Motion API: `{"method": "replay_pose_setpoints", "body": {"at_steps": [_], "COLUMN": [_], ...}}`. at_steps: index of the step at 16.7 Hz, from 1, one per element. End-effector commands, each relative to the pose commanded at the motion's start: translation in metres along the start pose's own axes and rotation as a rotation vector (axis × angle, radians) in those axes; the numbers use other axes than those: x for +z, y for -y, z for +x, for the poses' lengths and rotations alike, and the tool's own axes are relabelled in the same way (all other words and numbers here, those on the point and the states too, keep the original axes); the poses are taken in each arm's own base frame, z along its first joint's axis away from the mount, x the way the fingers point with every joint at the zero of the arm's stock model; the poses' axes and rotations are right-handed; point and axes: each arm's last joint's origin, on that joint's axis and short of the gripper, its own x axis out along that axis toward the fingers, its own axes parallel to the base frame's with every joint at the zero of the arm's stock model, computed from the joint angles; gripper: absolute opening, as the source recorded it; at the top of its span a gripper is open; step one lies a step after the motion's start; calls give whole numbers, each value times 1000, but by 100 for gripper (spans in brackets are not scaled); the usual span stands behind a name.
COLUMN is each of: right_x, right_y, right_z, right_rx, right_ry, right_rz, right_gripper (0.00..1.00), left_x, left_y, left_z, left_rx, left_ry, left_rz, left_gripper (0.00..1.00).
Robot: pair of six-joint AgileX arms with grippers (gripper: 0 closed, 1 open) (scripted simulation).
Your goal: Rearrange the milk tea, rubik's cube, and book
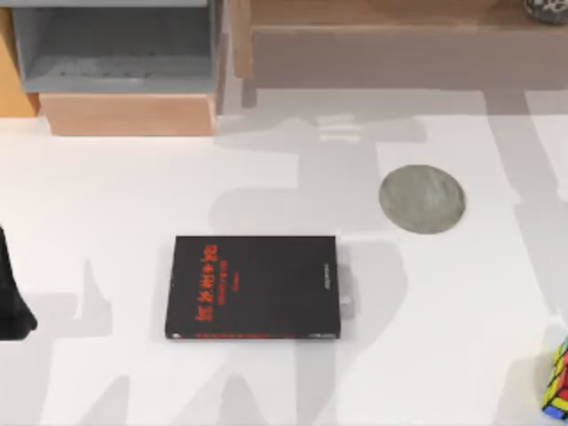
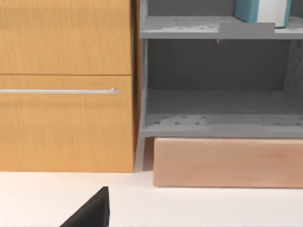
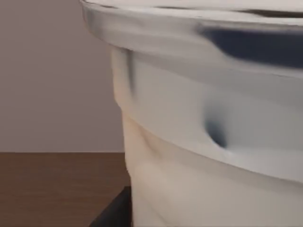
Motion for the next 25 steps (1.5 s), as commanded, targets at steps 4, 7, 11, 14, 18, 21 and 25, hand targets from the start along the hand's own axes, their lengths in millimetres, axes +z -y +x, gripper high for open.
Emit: {"method": "replay_pose_setpoints", "body": {"at_steps": [4, 7, 11, 14, 18, 21, 25], "right_x": [-1, 3, 2, -14, -57, -84, -107], "right_y": [1, 1, 3, -10, -69, -111, -136], "right_z": [-43, -62, -62, -65, -84, -113, -147], "right_rx": [0, 0, -5, -4, 10, 0, 0], "right_ry": [-24, -11, -14, -34, -29, 5, -7], "right_rz": [-2, -1, 1, -3, -7, 7, 1], "right_gripper": [0, 0, 0, 0, 0, 0, 0], "left_x": [0, 0, 0, 0, 0, 0, 0], "left_y": [0, 0, 0, 0, 0, 0, 0], "left_z": [0, 0, 0, 0, 0, 0, 0], "left_rx": [0, 0, 0, 0, 0, 0, 0], "left_ry": [0, 0, 0, 0, 0, 0, 0], "left_rz": [0, 0, 0, 0, 0, 0, 0], "left_gripper": [100, 100, 100, 100, 100, 100, 100]}}
